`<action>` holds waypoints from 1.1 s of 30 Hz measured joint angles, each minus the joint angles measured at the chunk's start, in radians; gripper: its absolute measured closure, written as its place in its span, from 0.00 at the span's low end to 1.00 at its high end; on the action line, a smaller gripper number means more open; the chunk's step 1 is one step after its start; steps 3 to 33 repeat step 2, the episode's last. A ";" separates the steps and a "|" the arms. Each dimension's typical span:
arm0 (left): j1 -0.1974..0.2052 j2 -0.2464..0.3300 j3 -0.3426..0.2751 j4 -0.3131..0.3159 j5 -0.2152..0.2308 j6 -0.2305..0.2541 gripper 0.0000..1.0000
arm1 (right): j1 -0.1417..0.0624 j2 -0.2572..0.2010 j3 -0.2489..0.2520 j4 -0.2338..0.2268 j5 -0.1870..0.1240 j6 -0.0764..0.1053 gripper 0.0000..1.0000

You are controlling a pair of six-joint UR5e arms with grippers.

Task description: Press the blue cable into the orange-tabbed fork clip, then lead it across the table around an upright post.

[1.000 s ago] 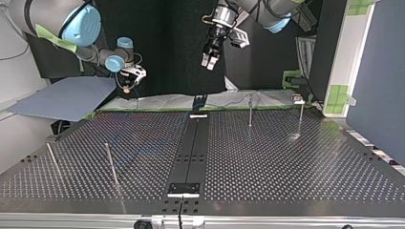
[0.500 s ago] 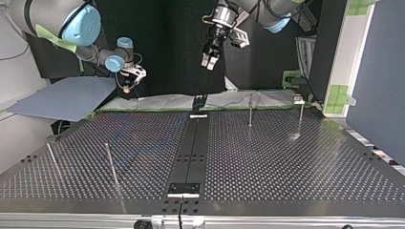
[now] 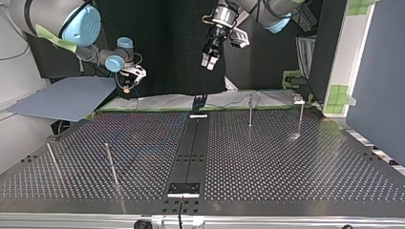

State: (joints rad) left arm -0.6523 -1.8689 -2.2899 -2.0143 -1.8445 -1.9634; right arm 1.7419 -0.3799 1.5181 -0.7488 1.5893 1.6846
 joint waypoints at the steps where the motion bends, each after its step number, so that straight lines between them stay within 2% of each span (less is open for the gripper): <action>1: 0.000 0.000 0.000 0.000 0.000 0.000 0.00 | 0.000 0.000 0.000 0.000 0.000 0.000 1.00; 33: 0.000 0.000 0.000 0.000 0.000 0.000 0.00 | 0.000 0.000 0.000 0.000 0.000 0.000 1.00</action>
